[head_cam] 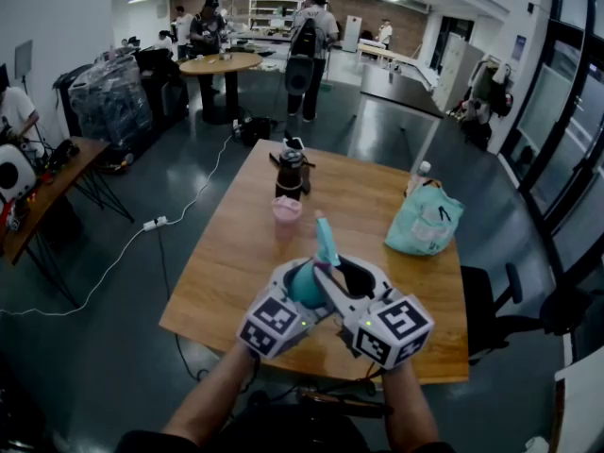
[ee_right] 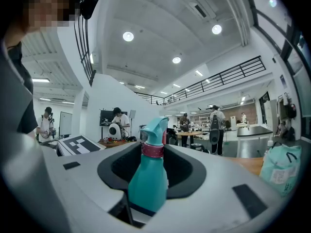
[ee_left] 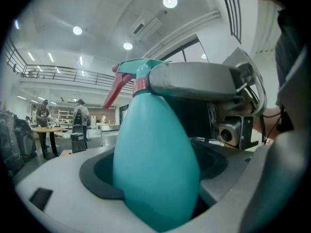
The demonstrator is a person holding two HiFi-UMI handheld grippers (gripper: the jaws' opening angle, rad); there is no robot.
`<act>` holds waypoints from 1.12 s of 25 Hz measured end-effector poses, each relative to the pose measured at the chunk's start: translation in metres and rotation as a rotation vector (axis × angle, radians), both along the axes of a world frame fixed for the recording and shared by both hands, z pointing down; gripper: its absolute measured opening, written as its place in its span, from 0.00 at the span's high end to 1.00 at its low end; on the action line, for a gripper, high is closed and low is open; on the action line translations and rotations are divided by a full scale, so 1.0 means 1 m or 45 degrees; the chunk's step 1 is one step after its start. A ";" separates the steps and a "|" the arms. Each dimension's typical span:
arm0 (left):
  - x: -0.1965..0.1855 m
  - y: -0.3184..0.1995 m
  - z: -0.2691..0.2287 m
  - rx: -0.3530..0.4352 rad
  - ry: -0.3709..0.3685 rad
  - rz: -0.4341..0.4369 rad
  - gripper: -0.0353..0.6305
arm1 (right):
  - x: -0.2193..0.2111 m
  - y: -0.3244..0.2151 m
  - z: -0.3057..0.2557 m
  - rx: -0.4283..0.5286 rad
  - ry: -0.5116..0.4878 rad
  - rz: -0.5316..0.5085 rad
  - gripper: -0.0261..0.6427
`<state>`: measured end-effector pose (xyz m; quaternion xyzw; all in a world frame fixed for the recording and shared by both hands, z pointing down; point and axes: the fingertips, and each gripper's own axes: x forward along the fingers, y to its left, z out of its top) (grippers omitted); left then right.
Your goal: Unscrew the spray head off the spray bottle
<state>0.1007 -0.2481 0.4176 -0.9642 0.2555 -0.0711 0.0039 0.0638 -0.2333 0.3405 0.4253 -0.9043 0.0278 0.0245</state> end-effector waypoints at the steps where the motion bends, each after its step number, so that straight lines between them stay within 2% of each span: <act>1: 0.000 0.000 0.000 0.000 -0.003 0.000 0.31 | 0.000 0.000 0.000 0.003 0.007 -0.005 0.73; 6: 0.002 0.006 0.000 -0.004 -0.017 0.060 0.31 | 0.000 0.004 -0.001 0.004 -0.005 -0.099 0.73; 17: 0.014 0.041 -0.010 -0.034 0.049 0.367 0.31 | 0.010 0.026 -0.007 0.003 -0.175 -0.491 0.74; 22: 0.017 0.054 -0.010 -0.044 0.061 0.468 0.31 | 0.013 0.035 -0.007 -0.008 -0.222 -0.620 0.74; 25: 0.018 0.059 -0.011 -0.045 0.066 0.502 0.31 | 0.015 0.038 -0.007 -0.028 -0.259 -0.679 0.75; 28: 0.019 0.057 -0.011 -0.041 0.069 0.488 0.31 | 0.016 0.037 -0.008 -0.024 -0.254 -0.665 0.75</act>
